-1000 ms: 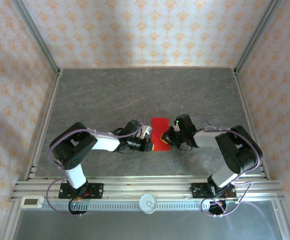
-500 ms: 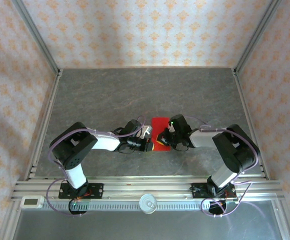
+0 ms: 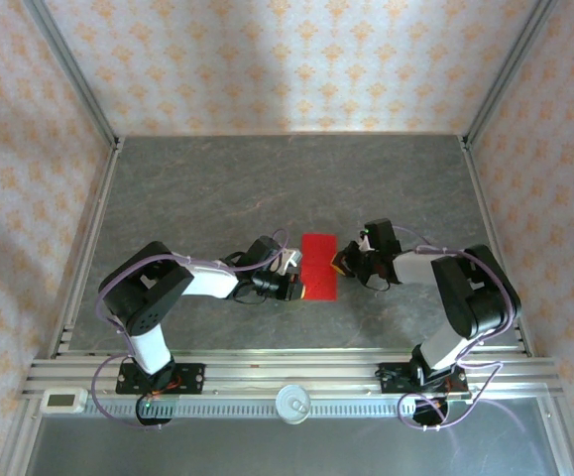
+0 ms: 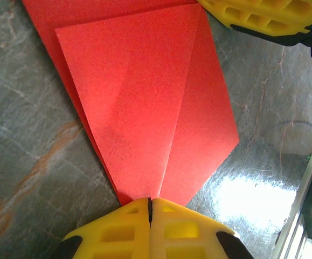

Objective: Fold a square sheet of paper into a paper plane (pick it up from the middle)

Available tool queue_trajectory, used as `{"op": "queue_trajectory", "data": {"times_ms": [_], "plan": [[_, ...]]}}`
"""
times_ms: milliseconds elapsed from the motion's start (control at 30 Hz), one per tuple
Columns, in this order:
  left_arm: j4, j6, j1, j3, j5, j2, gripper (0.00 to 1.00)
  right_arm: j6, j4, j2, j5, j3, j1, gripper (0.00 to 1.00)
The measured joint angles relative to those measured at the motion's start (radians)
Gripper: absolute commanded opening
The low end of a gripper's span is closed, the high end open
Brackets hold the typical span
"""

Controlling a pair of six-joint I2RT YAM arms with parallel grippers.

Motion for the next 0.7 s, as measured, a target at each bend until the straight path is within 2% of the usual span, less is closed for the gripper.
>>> {"op": "queue_trajectory", "data": {"times_ms": [333, 467, 700], "plan": [[-0.025, 0.002, 0.000, 0.013, -0.001, -0.001, 0.00, -0.004, -0.026, -0.116, 0.001, 0.000, -0.003, 0.00], [-0.028, 0.000, -0.001, 0.013, -0.003, -0.007, 0.00, -0.011, -0.053, -0.153, 0.006, -0.004, -0.002, 0.07], [-0.108, -0.002, -0.009, 0.035, -0.052, -0.057, 0.09, -0.003, -0.126, -0.287, 0.040, -0.076, 0.021, 0.25]]}}
